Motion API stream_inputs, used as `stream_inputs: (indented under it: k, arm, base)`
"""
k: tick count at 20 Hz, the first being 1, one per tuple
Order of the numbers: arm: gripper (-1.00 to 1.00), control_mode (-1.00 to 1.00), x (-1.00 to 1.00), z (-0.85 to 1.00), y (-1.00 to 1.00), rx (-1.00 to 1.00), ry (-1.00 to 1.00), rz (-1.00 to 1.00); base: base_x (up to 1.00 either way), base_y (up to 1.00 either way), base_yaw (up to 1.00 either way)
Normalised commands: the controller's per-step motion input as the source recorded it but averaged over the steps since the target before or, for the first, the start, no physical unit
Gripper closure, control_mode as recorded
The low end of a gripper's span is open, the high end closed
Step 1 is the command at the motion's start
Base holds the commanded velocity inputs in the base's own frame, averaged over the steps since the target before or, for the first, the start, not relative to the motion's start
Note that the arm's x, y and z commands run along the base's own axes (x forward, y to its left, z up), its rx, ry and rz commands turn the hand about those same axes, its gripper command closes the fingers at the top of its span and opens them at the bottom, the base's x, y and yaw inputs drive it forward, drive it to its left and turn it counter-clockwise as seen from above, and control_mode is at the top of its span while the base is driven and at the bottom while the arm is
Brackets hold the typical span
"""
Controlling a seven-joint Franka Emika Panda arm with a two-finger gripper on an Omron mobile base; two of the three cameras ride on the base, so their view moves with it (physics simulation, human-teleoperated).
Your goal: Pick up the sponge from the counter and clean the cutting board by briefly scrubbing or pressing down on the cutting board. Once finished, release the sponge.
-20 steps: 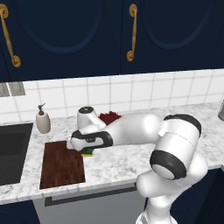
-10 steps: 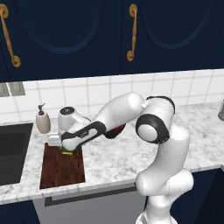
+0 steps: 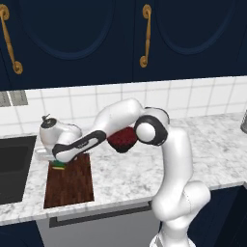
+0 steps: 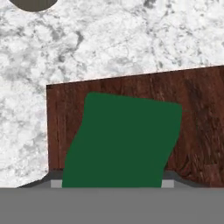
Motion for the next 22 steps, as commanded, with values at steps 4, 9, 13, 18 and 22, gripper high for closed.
stream_inputs:
  k: [4, 9, 13, 18, 22]
  arm:
    - [1.00, -1.00, 0.31, -0.14, 0.11, 0.00, 0.01, 0.00]
    - [1.00, -1.00, 0.02, -0.48, 0.00, 0.00, 0.00, 0.00]
    - [1.00, -1.00, 0.22, -0.62, 0.00, 0.00, 0.00, 0.00]
    - [1.00, -1.00, 0.14, -0.63, -0.09, 0.00, 0.01, 0.00]
    - [1.00, -1.00, -0.03, -0.26, -0.56, 0.00, 0.09, 0.00]
  base:
    - [0.00, 0.00, 0.00]
    - [0.00, 0.00, 0.00]
    - [0.00, 0.00, 0.00]
    - [0.00, 0.00, 0.00]
    - [0.00, 0.00, 0.00]
